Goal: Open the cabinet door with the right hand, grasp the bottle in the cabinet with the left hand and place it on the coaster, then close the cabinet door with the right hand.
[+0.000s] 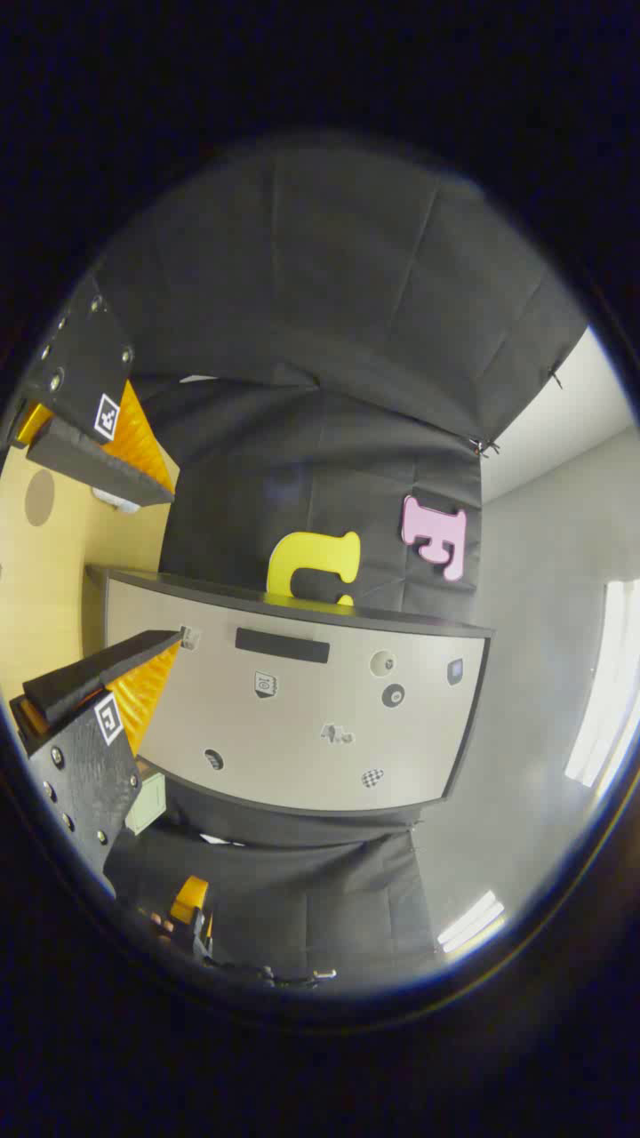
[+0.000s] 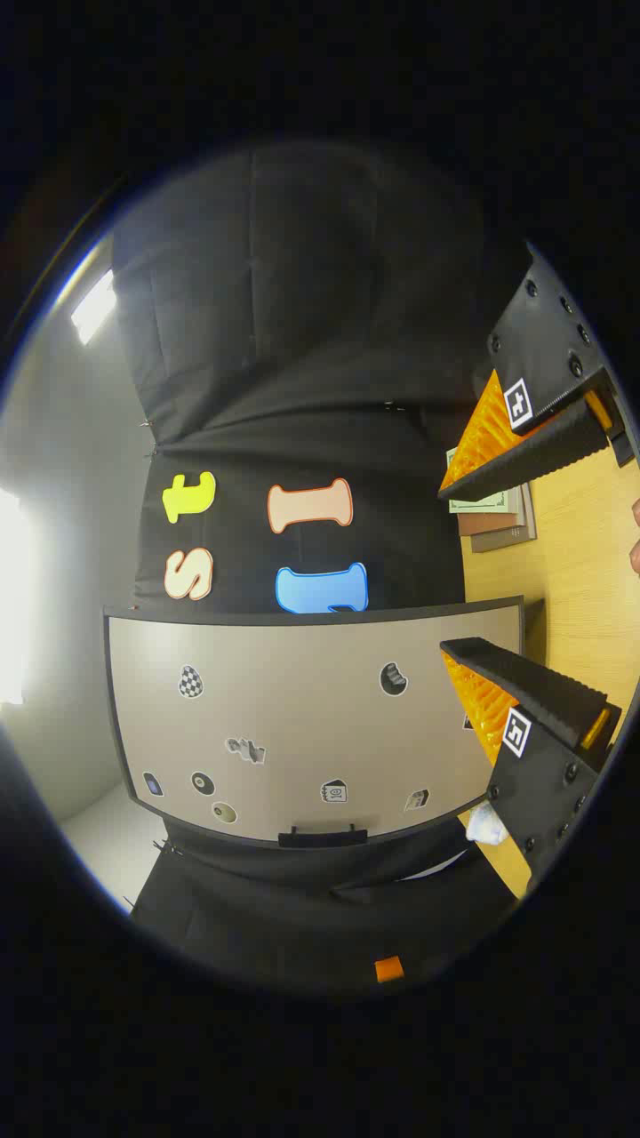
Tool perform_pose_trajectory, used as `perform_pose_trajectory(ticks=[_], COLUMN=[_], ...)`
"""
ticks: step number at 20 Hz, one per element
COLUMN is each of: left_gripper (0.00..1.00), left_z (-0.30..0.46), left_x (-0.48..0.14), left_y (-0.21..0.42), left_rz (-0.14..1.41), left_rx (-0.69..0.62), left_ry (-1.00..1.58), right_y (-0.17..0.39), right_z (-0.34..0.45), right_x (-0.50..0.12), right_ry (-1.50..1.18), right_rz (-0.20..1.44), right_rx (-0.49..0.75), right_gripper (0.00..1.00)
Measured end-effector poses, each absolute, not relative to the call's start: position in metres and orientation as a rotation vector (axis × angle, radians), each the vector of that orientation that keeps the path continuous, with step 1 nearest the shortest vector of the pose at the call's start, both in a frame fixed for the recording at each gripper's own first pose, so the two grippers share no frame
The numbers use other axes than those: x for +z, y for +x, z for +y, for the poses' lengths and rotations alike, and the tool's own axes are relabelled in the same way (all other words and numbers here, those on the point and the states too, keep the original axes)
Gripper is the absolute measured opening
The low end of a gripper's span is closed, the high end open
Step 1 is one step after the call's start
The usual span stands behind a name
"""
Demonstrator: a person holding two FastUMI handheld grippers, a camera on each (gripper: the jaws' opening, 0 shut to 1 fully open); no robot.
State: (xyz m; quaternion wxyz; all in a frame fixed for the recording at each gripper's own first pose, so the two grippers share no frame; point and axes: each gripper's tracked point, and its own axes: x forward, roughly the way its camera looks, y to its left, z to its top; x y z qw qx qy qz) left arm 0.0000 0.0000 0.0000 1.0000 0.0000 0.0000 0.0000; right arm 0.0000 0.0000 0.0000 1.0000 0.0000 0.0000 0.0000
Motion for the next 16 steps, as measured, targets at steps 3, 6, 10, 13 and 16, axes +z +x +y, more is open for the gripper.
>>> perform_pose_trajectory(ticks=[3,6,10,13,16], left_gripper=[0.88,0.86,0.85,0.86,0.87], left_z=[-0.014,-0.033,-0.025,-0.036,-0.034], left_x=[0.002,0.0,-0.025,-0.034,-0.036], left_y=[-0.004,-0.016,-0.035,-0.039,-0.027], left_rz=[0.032,0.046,0.081,0.097,0.095], left_rx=[0.043,0.039,0.173,0.169,0.172], left_ry=[-0.07,-0.154,-0.154,-0.149,-0.099], right_y=[0.008,0.012,0.016,0.017,0.019], right_z=[-0.011,-0.023,-0.021,-0.032,-0.025], right_x=[0.004,0.003,-0.023,-0.039,-0.036], right_ry=[0.0,0.0,0.0,-0.042,-0.004], right_rz=[0.01,-0.018,0.022,0.065,0.075], right_rx=[0.032,0.044,0.136,0.131,0.137], right_gripper=[0.97,0.97,0.93,0.96,0.95])
